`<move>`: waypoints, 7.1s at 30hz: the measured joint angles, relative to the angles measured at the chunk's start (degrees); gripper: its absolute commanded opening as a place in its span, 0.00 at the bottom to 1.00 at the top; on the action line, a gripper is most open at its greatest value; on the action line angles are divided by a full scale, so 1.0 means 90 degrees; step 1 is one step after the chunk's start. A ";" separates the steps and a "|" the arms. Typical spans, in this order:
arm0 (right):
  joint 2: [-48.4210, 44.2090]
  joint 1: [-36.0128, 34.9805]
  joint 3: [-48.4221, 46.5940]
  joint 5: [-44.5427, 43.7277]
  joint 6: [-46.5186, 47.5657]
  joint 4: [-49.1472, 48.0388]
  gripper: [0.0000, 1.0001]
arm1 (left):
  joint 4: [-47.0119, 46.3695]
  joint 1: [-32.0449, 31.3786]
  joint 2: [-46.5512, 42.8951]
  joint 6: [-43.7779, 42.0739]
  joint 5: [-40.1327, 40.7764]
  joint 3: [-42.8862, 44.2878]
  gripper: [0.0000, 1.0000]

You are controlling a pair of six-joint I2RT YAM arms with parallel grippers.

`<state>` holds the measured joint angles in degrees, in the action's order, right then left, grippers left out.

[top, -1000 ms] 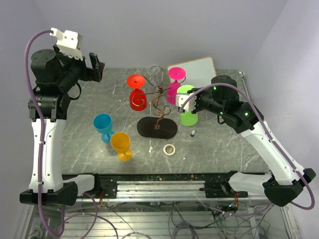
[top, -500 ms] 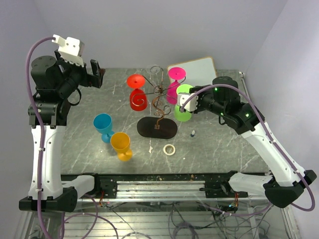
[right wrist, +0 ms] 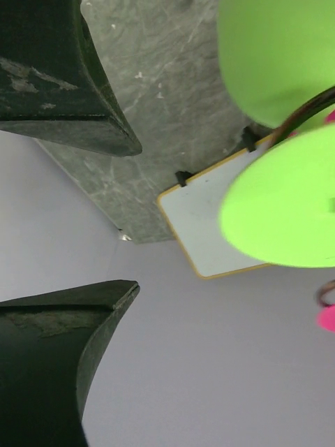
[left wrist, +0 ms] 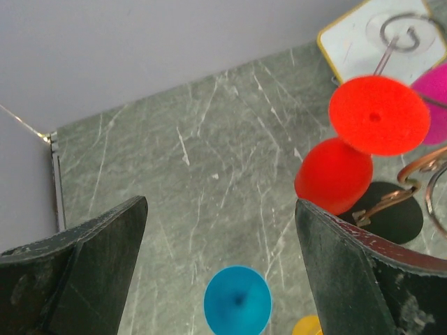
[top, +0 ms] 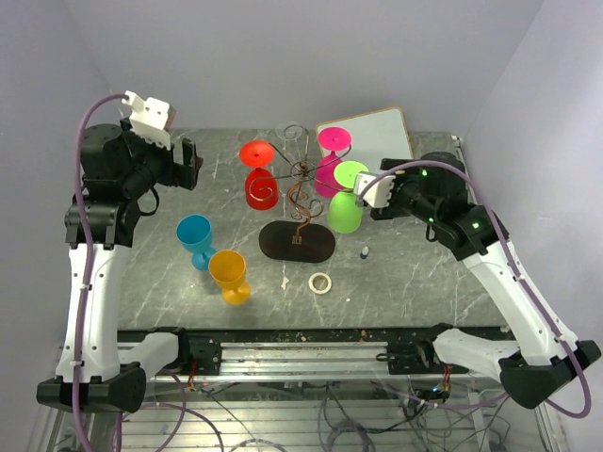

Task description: Place the wine glass upside down on the wine glass rack

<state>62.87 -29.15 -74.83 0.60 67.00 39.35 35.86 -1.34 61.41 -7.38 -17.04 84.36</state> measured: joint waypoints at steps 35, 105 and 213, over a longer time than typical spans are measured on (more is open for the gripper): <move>0.0515 0.2620 0.2293 -0.0362 -0.5212 -0.2739 0.92 | 0.1535 0.0401 0.1596 -0.1838 0.1251 -0.1562 0.80; 0.1275 0.1698 -0.2244 0.3500 -0.6982 -0.2013 0.82 | -0.0017 0.0469 0.0148 0.2013 -0.2392 0.1821 0.07; -0.0189 -0.0022 -0.1724 0.3412 -0.0969 0.1566 0.00 | -0.0612 0.0187 -0.1005 0.1117 -0.0238 -0.0202 0.90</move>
<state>61.17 -29.34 -90.35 31.31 58.28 53.45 30.35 0.34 52.36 2.68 -19.18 82.54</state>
